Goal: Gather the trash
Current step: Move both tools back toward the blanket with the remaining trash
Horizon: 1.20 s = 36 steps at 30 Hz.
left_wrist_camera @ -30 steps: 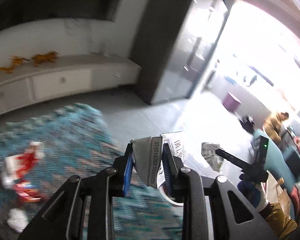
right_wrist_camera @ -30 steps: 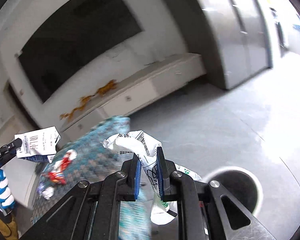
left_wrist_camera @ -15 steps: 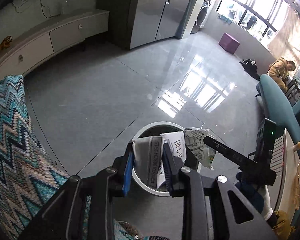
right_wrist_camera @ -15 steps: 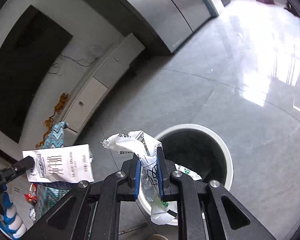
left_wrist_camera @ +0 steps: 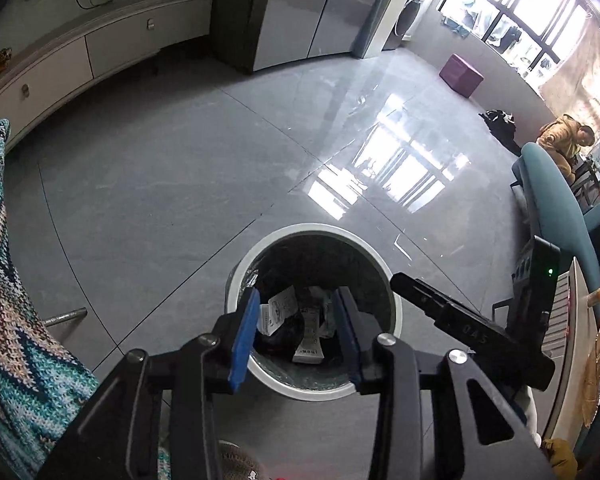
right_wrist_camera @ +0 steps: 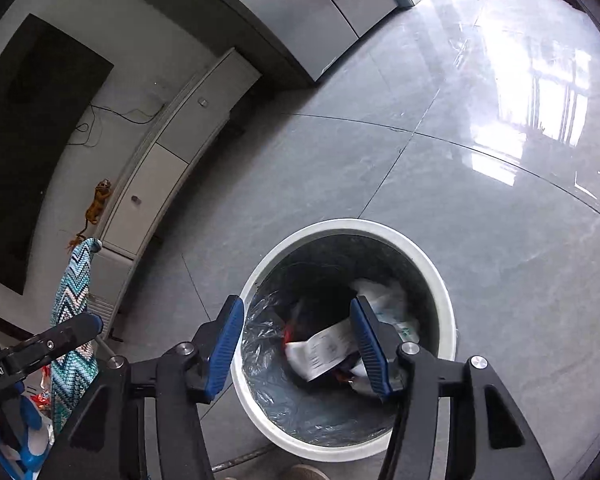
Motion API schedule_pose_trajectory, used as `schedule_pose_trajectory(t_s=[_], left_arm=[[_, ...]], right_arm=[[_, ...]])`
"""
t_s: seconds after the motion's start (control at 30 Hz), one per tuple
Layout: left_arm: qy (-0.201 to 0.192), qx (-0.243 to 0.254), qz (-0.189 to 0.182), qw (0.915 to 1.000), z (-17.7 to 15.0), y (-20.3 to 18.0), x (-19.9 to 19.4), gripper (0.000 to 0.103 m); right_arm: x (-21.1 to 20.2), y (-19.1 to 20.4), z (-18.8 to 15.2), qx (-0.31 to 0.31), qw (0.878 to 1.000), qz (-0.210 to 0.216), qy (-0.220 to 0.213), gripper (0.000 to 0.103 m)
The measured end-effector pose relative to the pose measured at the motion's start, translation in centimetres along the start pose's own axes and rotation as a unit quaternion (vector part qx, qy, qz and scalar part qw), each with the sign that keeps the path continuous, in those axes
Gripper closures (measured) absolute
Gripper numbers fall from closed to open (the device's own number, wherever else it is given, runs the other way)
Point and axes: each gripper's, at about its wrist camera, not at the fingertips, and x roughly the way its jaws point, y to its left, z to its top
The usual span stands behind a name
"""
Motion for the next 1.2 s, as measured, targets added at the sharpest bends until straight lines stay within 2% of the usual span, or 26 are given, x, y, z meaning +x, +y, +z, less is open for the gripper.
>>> schedule_pose_trajectory(t_s=[0.03,0.1,0.23,0.3,0.37,0.43,0.57,0.67,0.8,0.87,0.97,1.2], left_arm=[[-0.013,0.000,0.001,0.9999,-0.1,0.1,-1.0,0.066],[-0.037,-0.004,0.000,0.9993,0.4,0.5,-2.5,0.066],[-0.096,-0.016,-0.009,0.9952,0.7,1.2,-7.2,0.066],[-0.117,-0.011,-0.009,0.9930,0.7,1.4,-9.9,0.066],[-0.134,-0.007,-0.003,0.9910,0.7,1.7,-12.4,0.066],[-0.154,-0.011,0.001,0.9880,0.4,2.5,-15.1,0.066],[-0.203,-0.009,0.031,0.9786,-1.3,4.0,-20.6,0.055],[-0.235,-0.011,0.047,0.9708,-3.3,5.5,-24.6,0.054],[-0.272,-0.020,0.068,0.9597,-5.9,8.0,-29.4,0.054],[-0.293,-0.025,0.083,0.9523,-7.3,9.3,-31.8,0.052],[-0.320,-0.035,0.109,0.9405,-9.3,11.3,-34.9,0.039],[-0.358,-0.067,0.164,0.9167,-14.3,17.1,-41.2,0.038]], right_arm=[[-0.2,0.3,0.0,-0.005,1.000,-0.003,-0.003,0.047],[-1.2,1.0,0.2,-0.013,1.000,-0.007,-0.017,0.033],[-4.1,3.6,1.0,-0.041,0.997,-0.015,-0.057,0.019],[-6.2,5.5,1.3,-0.062,0.994,-0.022,-0.088,0.005],[-8.3,7.4,1.5,-0.078,0.990,-0.022,-0.116,0.002],[-10.8,9.9,1.6,-0.097,0.984,-0.019,-0.146,0.000],[-14.8,14.7,1.0,-0.134,0.972,0.004,-0.194,0.000],[-17.0,18.0,0.3,-0.162,0.961,0.024,-0.223,0.000],[-19.6,22.8,-1.0,-0.198,0.943,0.075,-0.255,0.000],[-20.6,25.0,-1.6,-0.214,0.935,0.097,-0.265,0.000],[-21.8,28.1,-2.6,-0.234,0.925,0.127,-0.273,0.000],[-22.2,34.5,-5.2,-0.286,0.907,0.168,-0.258,0.000]])
